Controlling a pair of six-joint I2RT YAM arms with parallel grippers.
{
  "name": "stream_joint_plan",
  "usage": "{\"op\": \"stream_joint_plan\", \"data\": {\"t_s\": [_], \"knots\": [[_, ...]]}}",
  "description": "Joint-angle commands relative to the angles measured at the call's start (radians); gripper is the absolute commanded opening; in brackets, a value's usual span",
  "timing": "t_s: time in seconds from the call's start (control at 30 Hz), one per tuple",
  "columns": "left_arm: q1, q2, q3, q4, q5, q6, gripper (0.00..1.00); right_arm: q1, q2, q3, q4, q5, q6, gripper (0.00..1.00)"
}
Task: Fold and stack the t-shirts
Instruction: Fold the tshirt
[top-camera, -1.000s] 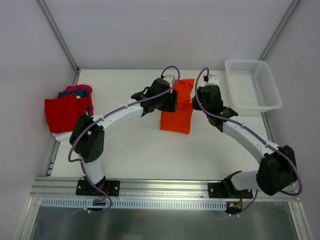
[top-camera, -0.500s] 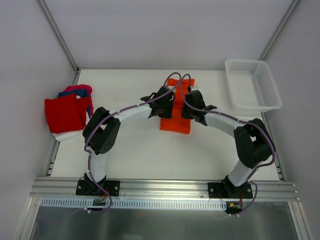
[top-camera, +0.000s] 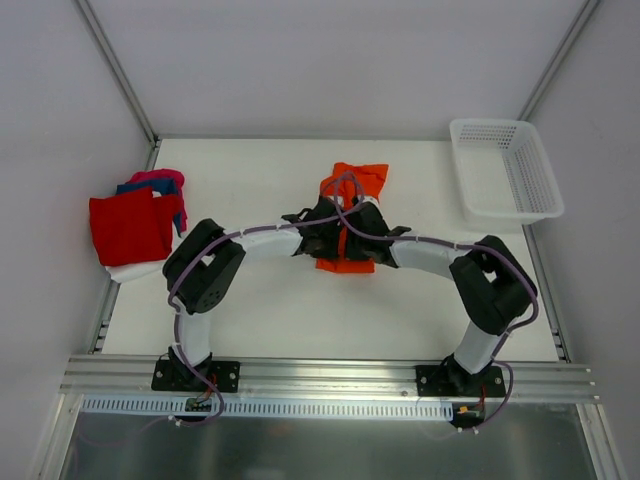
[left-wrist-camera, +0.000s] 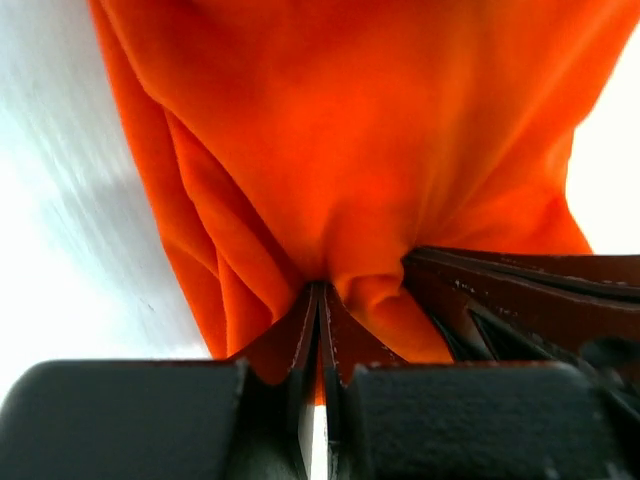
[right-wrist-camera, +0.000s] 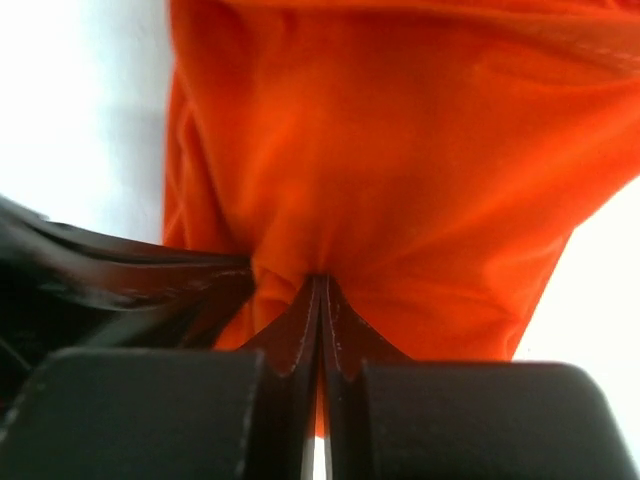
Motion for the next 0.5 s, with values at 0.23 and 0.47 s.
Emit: {"op": "stream_joint_plan", "data": {"t_s": [0.23,0.47], "knots": [[-0.136,-0.131,-0.240,-0.011,-0.103,-0.117,0.00,0.237,-0.124,-0.177,-0.091,0.158,0.136,0.01],[-0.233,-0.278,-0.378,-0.012,-0.126,-0.212,0.00,0.432,-0.164,-0.185,-0.258,0.351,0.268,0.01]]}}
